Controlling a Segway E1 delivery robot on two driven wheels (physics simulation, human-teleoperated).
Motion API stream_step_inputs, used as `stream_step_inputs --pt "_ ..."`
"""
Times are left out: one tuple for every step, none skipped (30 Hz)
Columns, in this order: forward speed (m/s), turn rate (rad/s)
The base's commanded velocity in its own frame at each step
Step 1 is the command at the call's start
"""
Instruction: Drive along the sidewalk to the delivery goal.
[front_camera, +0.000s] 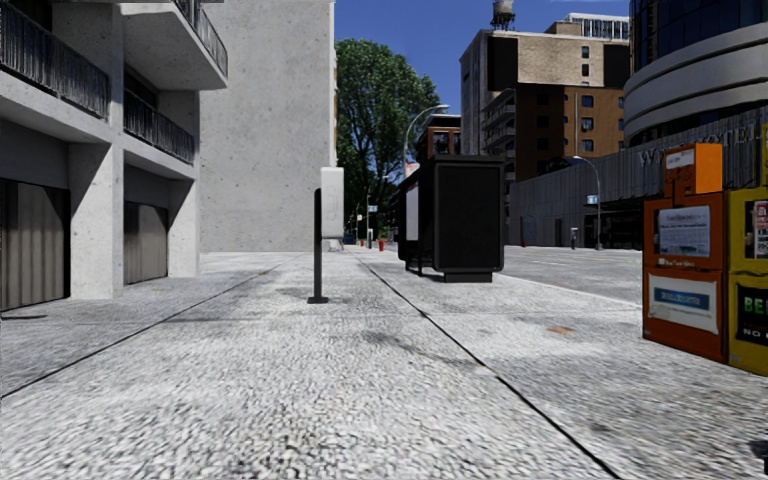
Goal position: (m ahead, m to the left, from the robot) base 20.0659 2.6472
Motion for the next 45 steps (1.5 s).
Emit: stream_step_inputs --pt "2.0 -0.28" --pt "2.0 -0.29" --pt "2.0 -0.29" --pt "2.0 -0.29" --pt "2.0 -0.29" --pt "2.0 -0.29" --pt "2.0 -0.29" --pt "2.0 -0.29" --pt "2.0 -0.29" --pt "2.0 -0.29" --pt "2.0 -0.29" --pt "2.0 -0.29" --pt "2.0 -0.29" --pt "2.0 -0.27" --pt "2.0 -0.27" --pt "2.0 0.0" --pt "2.0 0.0" --pt "2.0 0.0" --pt "2.0 0.0" --pt "2.0 0.0" --pt "2.0 0.0" --pt "2.0 0.0" --pt "2.0 0.0" --pt "2.0 0.0" --pt "2.0 0.0" --pt "2.0 0.0" --pt "2.0 0.0" --pt "2.0 0.0" --pt "2.0 0.0" --pt "2.0 0.0" --pt "2.0 0.0" --pt "2.0 0.0" --pt "2.0 0.0" --pt "2.0 0.0" --pt "2.0 0.0" --pt "2.0 0.0" --pt "2.0 0.0" --pt "2.0 0.0" --pt "2.0 0.0" --pt "2.0 0.0" --pt "2.0 0.0" --pt "2.0 0.0" --pt "2.0 0.0" --pt "2.0 0.0" --pt "2.0 0.0"
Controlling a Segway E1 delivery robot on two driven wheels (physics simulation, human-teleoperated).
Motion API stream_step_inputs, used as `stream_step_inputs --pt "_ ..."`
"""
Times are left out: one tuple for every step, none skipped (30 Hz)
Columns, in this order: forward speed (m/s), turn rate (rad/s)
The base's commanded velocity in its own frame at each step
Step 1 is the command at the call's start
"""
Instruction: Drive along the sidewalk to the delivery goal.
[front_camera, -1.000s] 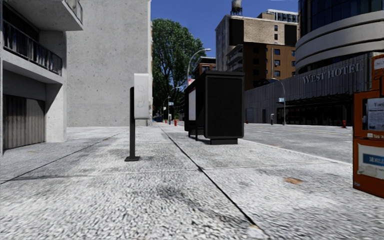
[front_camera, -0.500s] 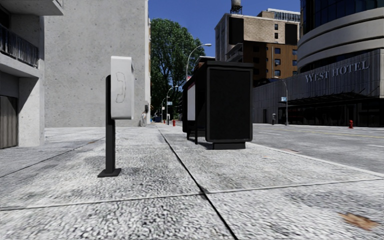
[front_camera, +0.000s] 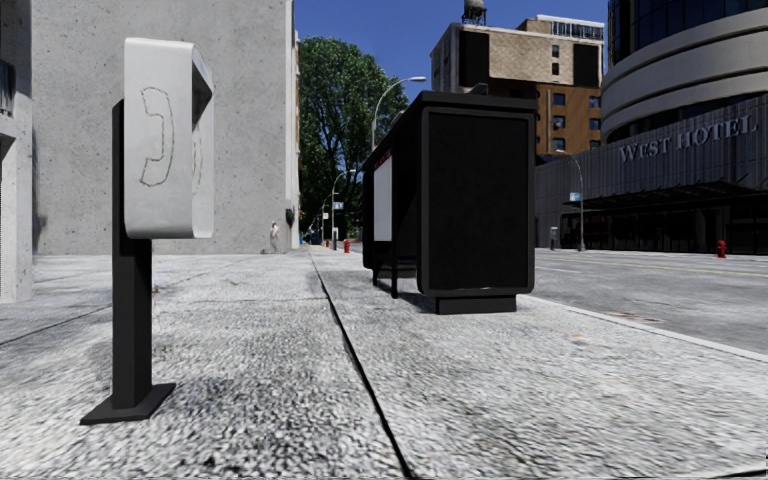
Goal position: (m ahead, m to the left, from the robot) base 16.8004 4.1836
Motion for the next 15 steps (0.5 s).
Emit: stream_step_inputs --pt "2.0 0.0" --pt "2.0 0.0" --pt "2.0 0.0" --pt "2.0 0.05" --pt "2.0 0.14" --pt "2.0 0.14" --pt "2.0 0.21" --pt "2.0 0.25" --pt "2.0 0.25" --pt "2.0 0.26" --pt "2.0 0.35" --pt "2.0 0.35" --pt "2.0 0.36" --pt "2.0 0.37" --pt "2.0 0.39"
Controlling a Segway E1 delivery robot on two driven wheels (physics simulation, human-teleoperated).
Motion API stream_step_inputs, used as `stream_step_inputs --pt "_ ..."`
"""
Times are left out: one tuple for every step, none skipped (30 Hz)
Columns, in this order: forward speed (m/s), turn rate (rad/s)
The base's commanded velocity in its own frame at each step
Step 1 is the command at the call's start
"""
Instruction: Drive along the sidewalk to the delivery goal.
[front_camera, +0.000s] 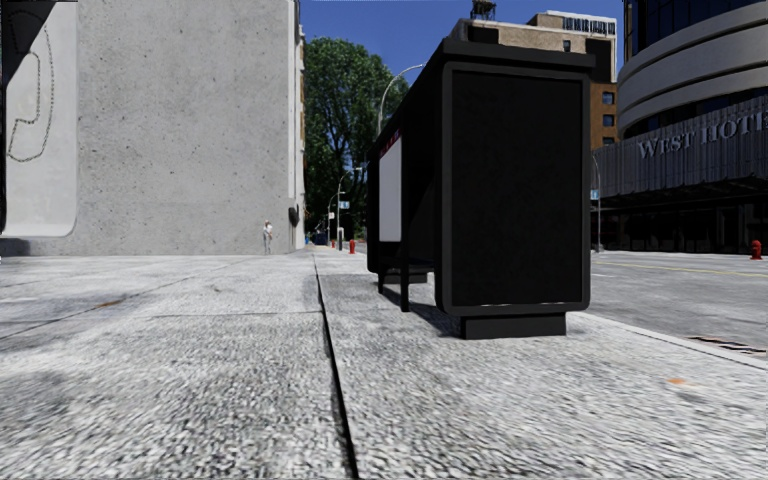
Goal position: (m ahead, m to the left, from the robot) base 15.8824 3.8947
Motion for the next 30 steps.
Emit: stream_step_inputs --pt "2.0 0.39" --pt "2.0 0.39" --pt "2.0 0.4" --pt "2.0 0.4" --pt "2.0 0.4" --pt "2.0 0.4" --pt "2.0 0.4" --pt "2.0 0.4" --pt "2.0 0.4" --pt "2.0 0.4" --pt "2.0 0.4" --pt "2.0 0.4" --pt "2.0 0.4" --pt "2.0 0.4" --pt "2.0 0.4" --pt "2.0 0.4" --pt "2.0 0.4" --pt "2.0 0.39" --pt "2.0 0.33" --pt "2.0 0.0" --pt "2.0 0.0" --pt "2.0 0.0" --pt "2.0 0.0" --pt "2.0 0.0" --pt "2.0 0.0" --pt "2.0 0.0" --pt "2.0 0.0" --pt "2.0 0.0" --pt "2.0 0.0" --pt "2.0 0.0"
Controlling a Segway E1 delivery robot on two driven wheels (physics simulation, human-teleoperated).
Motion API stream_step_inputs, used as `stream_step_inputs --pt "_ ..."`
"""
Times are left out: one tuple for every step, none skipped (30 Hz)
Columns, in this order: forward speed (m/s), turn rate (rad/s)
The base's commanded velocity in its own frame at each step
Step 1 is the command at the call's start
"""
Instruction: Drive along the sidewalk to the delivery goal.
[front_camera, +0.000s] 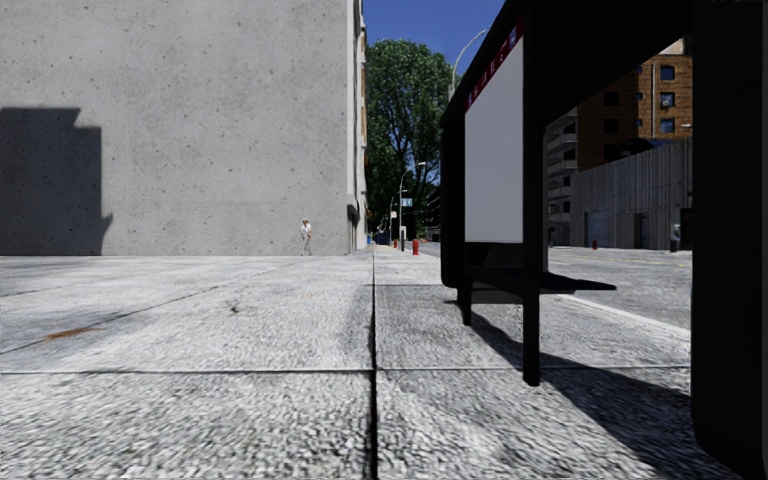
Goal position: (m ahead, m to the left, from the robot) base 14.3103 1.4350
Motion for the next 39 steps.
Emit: stream_step_inputs --pt "2.0 0.0" --pt "2.0 0.0" --pt "2.0 0.0" --pt "2.0 0.0" --pt "2.0 0.0" --pt "2.0 0.0" --pt "2.0 0.0" --pt "2.0 0.0" --pt "2.0 0.0" --pt "2.0 0.0" --pt "2.0 0.0" --pt "2.0 0.0" --pt "2.0 0.0" --pt "2.0 0.0" --pt "2.0 0.0" --pt "2.0 0.0" --pt "2.0 0.07" --pt "2.0 0.14" --pt "2.0 0.14" --pt "2.0 0.16" --pt "2.0 0.17" --pt "2.0 0.18" --pt "2.0 0.19" --pt "2.0 0.19" --pt "2.0 0.19" --pt "2.0 0.19" --pt "2.0 0.19" --pt "2.0 0.19" --pt "2.0 0.0" --pt "2.0 0.0" --pt "2.0 0.0" --pt "2.0 0.0" --pt "2.0 0.0" --pt "2.0 0.0" --pt "2.0 0.0" --pt "2.0 0.0" --pt "2.0 0.0" --pt "2.0 0.0" --pt "2.0 0.04"
